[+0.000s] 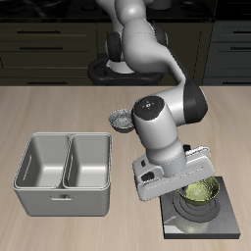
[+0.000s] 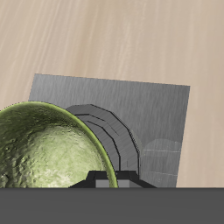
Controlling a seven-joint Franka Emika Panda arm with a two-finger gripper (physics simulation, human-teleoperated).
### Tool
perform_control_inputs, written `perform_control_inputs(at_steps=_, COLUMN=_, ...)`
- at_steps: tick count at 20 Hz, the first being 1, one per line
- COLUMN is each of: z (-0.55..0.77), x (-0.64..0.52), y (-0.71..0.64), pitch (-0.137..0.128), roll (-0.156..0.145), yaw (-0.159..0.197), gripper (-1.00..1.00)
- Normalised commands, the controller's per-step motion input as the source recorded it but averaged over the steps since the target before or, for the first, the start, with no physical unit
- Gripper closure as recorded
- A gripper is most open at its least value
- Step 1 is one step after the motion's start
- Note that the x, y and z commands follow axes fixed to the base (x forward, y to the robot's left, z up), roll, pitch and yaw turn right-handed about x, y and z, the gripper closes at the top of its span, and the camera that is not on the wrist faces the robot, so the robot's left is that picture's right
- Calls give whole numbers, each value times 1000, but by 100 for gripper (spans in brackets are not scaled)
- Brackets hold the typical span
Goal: Place the green bowl on the flat stove and turn on the flat stove
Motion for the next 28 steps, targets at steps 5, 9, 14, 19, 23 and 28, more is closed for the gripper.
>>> perform_control_inputs(at_steps=5, z=-61, x=-19, y=-55, pitch=25, roll=1, yaw=-3, gripper=100)
perform_control_inputs(at_steps=9, z=-109, x=-43, y=-21, pitch=26, roll=24, yaw=6, gripper=-100)
perform_control_inputs(at_steps=14, z=-6, x=-40, y=-24, pitch=-4, roll=28, yaw=-3, gripper=-100)
perform_control_inputs(at_steps=19, z=168, x=-143, y=-6, pitch=-6, roll=-26, yaw=-27, gripper=-100)
perform_control_inputs(at_steps=23, z=275, x=-388, y=52, pitch=30, roll=-118, yaw=-101, gripper=-100)
perform_control_inputs(at_steps=28, z=253, x=-364, y=57, pitch=30, roll=-117, yaw=-50, gripper=-100)
